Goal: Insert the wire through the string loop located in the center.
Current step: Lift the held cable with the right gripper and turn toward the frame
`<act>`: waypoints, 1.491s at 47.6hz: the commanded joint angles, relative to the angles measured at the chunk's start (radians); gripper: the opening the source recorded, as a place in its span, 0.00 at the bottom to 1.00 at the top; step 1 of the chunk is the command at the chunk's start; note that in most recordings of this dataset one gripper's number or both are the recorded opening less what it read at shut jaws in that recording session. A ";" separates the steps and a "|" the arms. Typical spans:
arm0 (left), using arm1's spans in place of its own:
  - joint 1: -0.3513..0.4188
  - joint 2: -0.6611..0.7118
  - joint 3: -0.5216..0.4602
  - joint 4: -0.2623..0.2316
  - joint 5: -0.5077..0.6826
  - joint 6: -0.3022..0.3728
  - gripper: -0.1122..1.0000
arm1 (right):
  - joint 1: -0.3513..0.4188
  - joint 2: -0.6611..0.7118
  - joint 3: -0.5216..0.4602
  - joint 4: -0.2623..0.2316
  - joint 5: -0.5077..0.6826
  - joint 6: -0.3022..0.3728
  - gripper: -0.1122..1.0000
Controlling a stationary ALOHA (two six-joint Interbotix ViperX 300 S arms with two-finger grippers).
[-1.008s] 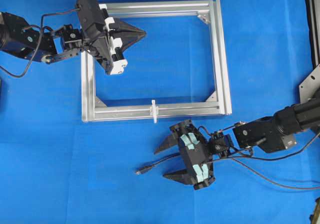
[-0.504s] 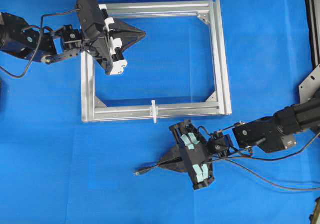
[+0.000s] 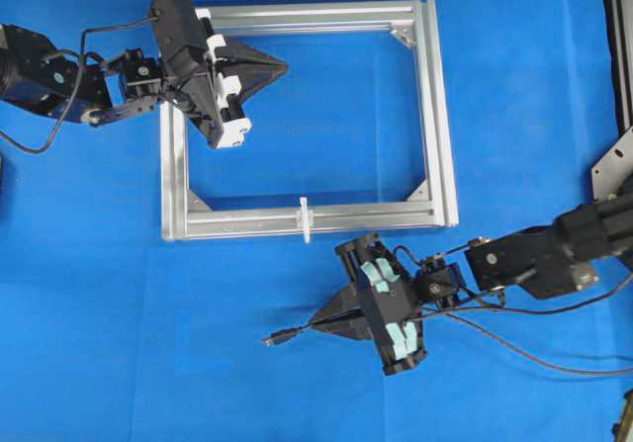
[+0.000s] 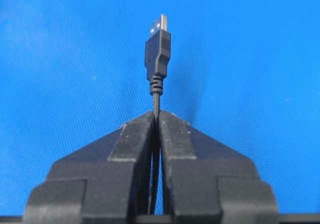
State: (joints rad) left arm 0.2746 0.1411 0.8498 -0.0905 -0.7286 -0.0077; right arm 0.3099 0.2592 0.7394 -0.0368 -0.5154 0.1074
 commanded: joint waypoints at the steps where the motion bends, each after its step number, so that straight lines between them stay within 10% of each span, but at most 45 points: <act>1: -0.002 -0.034 -0.002 0.003 -0.003 0.002 0.10 | 0.003 -0.086 -0.006 0.000 0.054 0.002 0.08; 71: -0.002 -0.035 0.006 0.003 -0.005 0.005 0.10 | 0.003 -0.302 -0.021 -0.005 0.264 -0.005 0.08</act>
